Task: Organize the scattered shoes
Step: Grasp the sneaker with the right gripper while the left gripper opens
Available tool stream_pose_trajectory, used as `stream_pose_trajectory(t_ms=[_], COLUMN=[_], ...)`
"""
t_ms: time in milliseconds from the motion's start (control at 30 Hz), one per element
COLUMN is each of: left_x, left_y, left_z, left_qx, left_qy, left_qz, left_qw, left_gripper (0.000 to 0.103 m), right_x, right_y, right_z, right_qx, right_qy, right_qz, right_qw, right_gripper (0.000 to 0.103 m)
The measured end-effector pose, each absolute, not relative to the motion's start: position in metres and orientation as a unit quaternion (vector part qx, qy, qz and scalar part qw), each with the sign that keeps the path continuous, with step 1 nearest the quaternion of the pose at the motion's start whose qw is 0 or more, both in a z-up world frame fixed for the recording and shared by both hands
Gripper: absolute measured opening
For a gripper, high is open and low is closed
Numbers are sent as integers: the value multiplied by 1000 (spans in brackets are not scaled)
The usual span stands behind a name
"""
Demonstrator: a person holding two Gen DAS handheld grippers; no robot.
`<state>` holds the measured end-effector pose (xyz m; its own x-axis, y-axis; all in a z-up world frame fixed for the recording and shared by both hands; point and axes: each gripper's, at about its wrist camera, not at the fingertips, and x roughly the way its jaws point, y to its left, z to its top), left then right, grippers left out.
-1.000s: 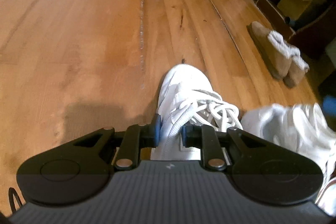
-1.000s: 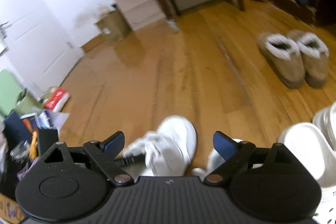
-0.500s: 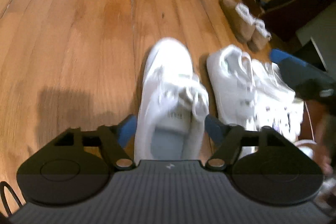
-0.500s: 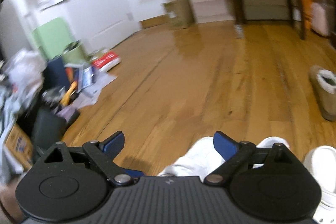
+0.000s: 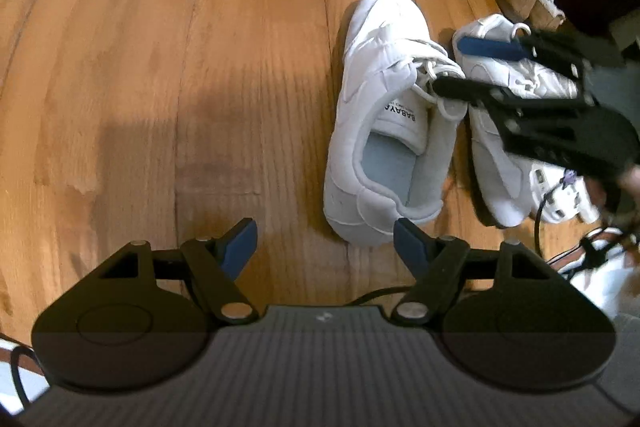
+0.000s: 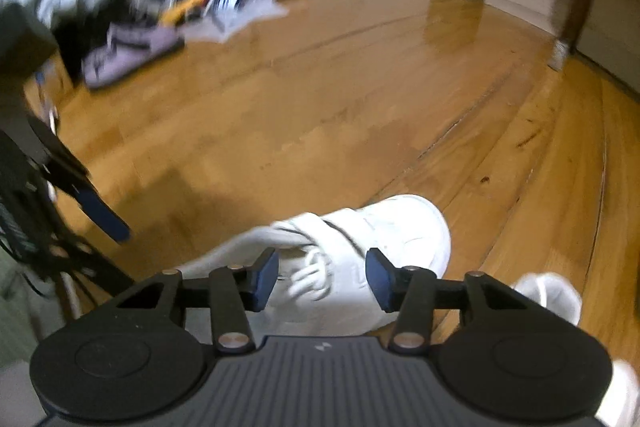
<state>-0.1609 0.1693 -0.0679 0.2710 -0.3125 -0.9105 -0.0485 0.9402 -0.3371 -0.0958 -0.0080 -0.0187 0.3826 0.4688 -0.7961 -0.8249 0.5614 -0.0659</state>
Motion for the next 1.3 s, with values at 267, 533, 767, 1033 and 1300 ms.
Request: stream_pose_trajectory(t_ms=[267, 533, 767, 1033, 1300], left_x=[-154, -146, -153, -167, -174], left_y=[164, 144, 139, 128, 113], left_z=[-55, -48, -42, -17, -4], left_qx=[-126, -103, -82, -60, 10], left_qy=[570, 567, 571, 550, 545], left_qz=[-95, -113, -100, -101, -84], left_qw=[806, 810, 811, 827, 834], left_gripper=[80, 80, 80, 80, 80], right_x=[-87, -67, -69, -59, -56], right_y=[13, 20, 15, -24, -42], right_z=[-28, -49, -52, -51, -53], right_qx=[-326, -317, -262, -74, 69], right_qy=[388, 406, 406, 445, 486], right_qz=[398, 400, 390, 338, 291], right_qw=[765, 758, 784, 826, 821], right_gripper=[58, 70, 38, 37, 37])
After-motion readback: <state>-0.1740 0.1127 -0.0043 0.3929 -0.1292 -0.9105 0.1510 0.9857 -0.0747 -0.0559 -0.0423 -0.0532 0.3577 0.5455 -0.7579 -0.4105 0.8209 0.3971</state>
